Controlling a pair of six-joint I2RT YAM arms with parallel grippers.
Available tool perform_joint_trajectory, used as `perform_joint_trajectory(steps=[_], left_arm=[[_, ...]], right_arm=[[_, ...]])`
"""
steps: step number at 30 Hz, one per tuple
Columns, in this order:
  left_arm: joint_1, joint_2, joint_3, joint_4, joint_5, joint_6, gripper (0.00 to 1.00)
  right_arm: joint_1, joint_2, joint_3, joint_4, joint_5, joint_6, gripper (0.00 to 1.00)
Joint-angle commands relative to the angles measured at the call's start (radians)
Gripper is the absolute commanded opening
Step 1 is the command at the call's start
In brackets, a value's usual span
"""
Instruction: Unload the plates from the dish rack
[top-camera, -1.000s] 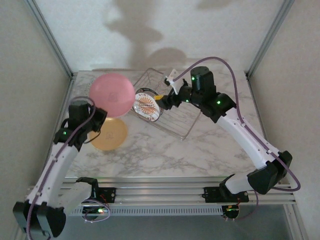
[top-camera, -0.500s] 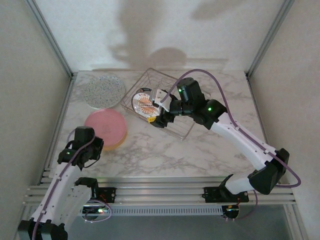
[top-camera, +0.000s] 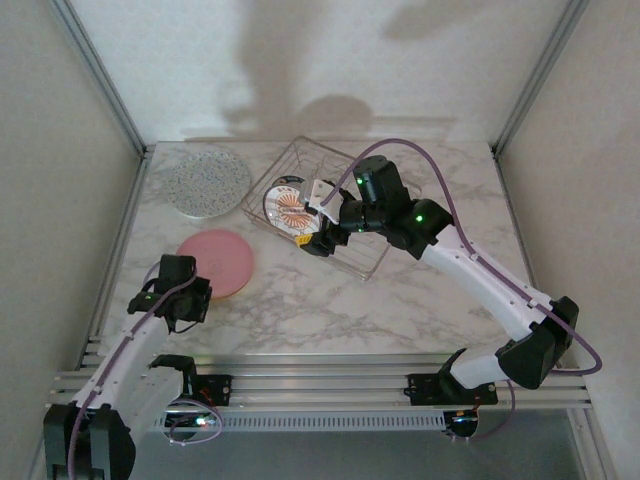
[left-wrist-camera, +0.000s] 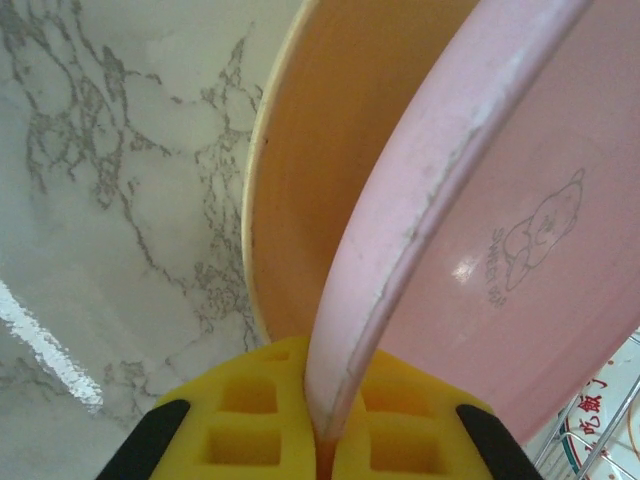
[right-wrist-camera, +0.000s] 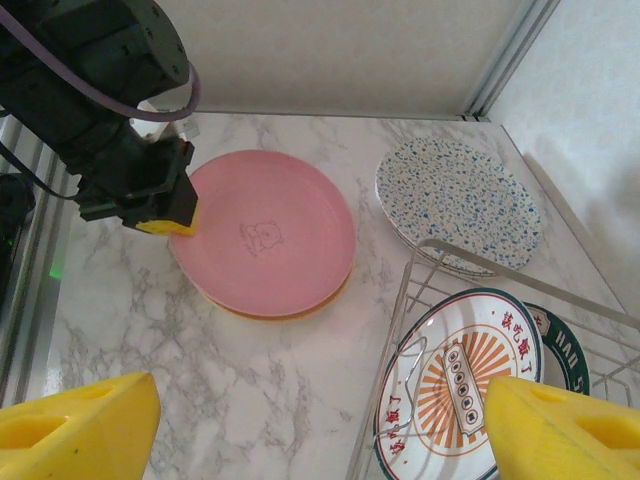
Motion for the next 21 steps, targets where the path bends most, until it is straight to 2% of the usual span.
perform_joint_trajectory(steps=[1, 14, 21], left_arm=[[0.013, 0.015, -0.009, 0.056, 0.004, -0.012, 0.0], [0.024, 0.05, -0.038, 0.102, 0.016, -0.006, 0.0], [0.025, 0.067, -0.044, 0.12, 0.031, -0.001, 0.07]], right_arm=[[0.013, 0.001, 0.029, -0.01, 0.007, -0.009, 0.85], [0.012, 0.012, 0.048, 0.002, 0.02, 0.015, 0.85], [0.012, 0.014, 0.049, 0.006, 0.024, 0.027, 0.85]])
